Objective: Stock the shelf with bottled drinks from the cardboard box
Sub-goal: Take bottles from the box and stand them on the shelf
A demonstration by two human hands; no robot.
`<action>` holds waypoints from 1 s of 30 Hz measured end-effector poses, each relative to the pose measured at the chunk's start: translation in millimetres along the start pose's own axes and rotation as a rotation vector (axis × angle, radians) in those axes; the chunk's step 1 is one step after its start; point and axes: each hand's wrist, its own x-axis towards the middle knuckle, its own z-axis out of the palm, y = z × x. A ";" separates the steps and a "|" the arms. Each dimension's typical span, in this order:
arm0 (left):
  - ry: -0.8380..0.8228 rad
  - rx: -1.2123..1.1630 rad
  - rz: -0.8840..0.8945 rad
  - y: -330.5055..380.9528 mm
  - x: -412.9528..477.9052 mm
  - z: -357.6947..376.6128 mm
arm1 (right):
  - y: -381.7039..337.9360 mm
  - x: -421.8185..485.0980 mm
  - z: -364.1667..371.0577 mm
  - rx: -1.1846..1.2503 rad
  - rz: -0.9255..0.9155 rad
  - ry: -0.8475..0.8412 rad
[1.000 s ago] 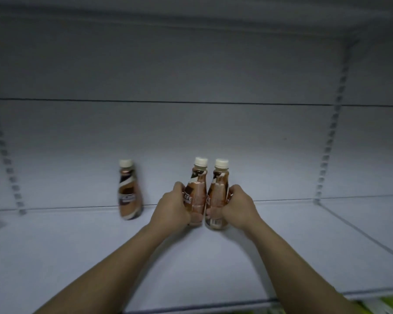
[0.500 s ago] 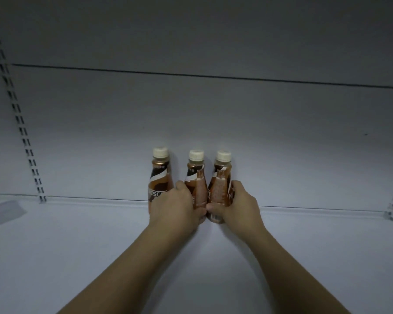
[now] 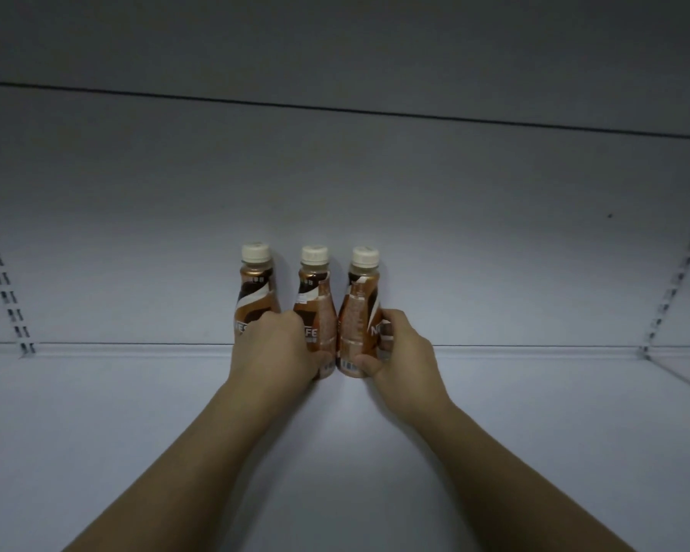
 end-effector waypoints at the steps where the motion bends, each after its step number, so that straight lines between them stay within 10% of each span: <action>1: 0.000 -0.018 -0.004 -1.1 0.2 -1.2 | -1.0 -0.7 1.0 -0.012 -0.003 -0.001; 16: 0.015 -0.080 0.038 3.2 -35.8 -14.4 | -41.1 -12.8 -1.1 -0.311 0.078 -0.030; 30: -0.136 -0.280 0.839 239.6 -154.8 45.9 | 40.5 -210.6 -278.6 -0.953 0.355 0.391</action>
